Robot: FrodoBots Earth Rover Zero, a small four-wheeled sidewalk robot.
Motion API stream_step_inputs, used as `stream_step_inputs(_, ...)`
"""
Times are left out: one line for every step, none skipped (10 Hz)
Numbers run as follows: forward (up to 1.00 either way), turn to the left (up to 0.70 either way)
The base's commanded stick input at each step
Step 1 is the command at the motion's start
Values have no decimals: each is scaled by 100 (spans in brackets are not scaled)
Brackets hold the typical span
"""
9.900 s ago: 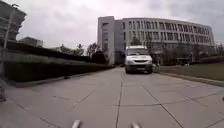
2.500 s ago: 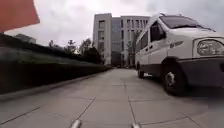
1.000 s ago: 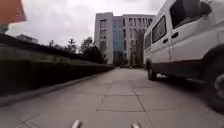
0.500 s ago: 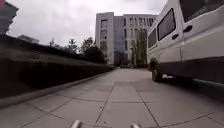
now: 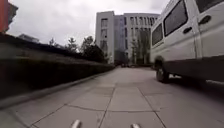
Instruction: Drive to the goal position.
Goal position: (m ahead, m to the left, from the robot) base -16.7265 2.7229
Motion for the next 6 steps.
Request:
stream_step_inputs(85, -28)
stream_step_inputs(85, -34)
stream_step_inputs(85, -33)
stream_step_inputs(85, -26)
stream_step_inputs(85, 0)
stream_step_inputs(85, 0)
